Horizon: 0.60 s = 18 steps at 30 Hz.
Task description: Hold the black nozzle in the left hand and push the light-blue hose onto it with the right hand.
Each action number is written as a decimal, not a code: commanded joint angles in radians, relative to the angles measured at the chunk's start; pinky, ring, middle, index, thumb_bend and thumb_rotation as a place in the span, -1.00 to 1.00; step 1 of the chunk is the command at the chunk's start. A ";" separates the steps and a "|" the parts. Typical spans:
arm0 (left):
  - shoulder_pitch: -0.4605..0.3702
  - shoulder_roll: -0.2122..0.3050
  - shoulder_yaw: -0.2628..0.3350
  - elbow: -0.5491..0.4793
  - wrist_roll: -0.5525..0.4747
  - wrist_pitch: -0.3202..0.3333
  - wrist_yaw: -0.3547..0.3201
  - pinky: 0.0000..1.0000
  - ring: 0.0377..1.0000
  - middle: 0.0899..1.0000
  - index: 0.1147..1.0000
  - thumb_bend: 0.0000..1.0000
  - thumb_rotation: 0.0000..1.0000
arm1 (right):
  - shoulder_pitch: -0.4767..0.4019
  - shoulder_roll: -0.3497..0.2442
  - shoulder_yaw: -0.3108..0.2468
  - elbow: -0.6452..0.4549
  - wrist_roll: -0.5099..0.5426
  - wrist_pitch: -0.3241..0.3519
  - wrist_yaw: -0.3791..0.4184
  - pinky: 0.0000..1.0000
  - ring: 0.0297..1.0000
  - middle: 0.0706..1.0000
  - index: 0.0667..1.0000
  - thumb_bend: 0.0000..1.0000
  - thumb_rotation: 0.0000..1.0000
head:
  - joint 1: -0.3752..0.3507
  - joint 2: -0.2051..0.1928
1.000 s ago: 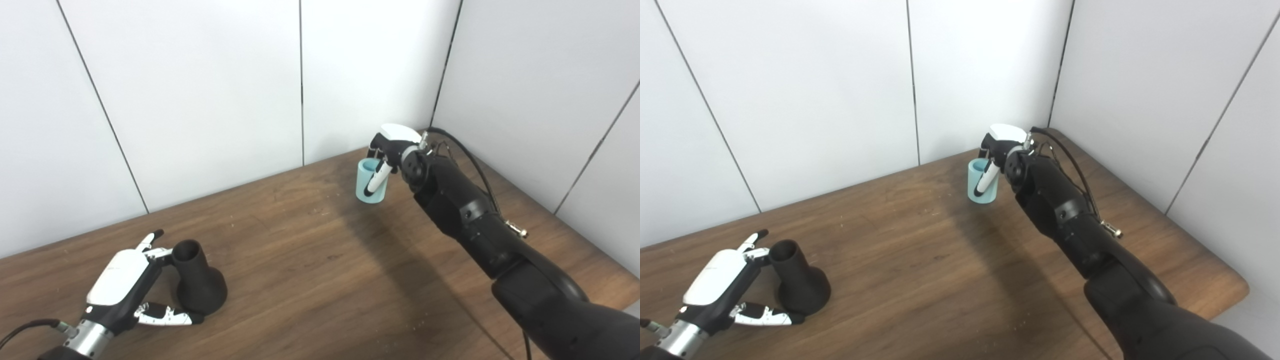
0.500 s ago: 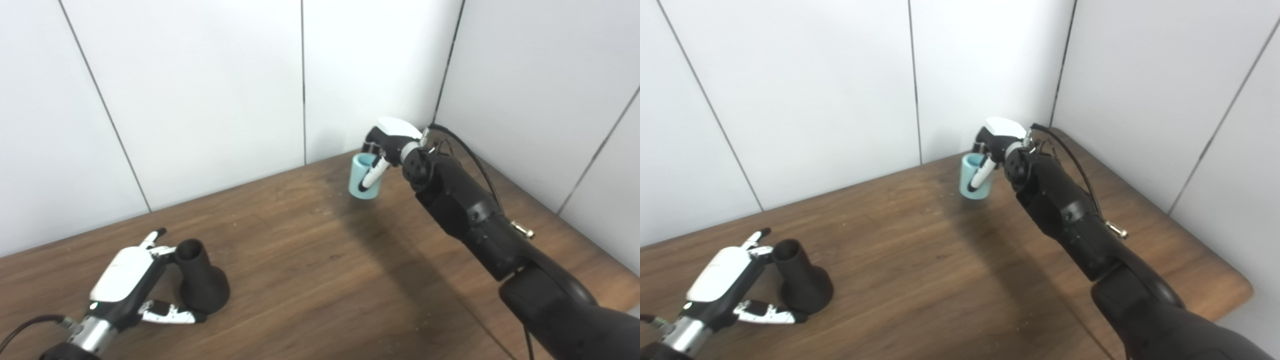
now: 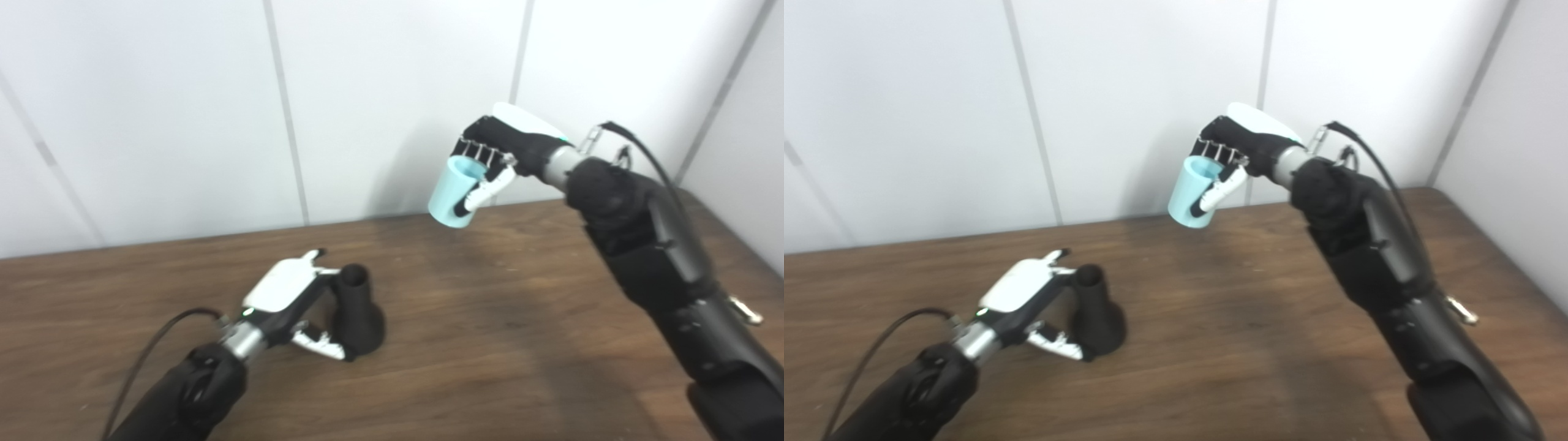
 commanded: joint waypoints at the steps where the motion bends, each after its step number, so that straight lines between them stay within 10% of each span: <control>1: 0.029 -0.021 -0.059 0.021 0.075 0.035 -0.099 1.00 0.22 -0.11 -0.18 0.05 -1.00 | -0.089 -0.011 0.001 -0.057 0.004 0.002 0.017 -0.22 -0.14 -0.09 -0.12 0.04 -1.00 | 0.011 0.004; 18: 0.019 -0.046 -0.073 -0.003 0.103 0.111 -0.145 1.00 0.25 -0.15 -0.14 0.05 -1.00 | -0.204 0.069 0.124 -0.063 0.013 -0.017 0.152 -0.25 -0.15 -0.09 -0.11 0.04 -1.00 | 0.062 0.024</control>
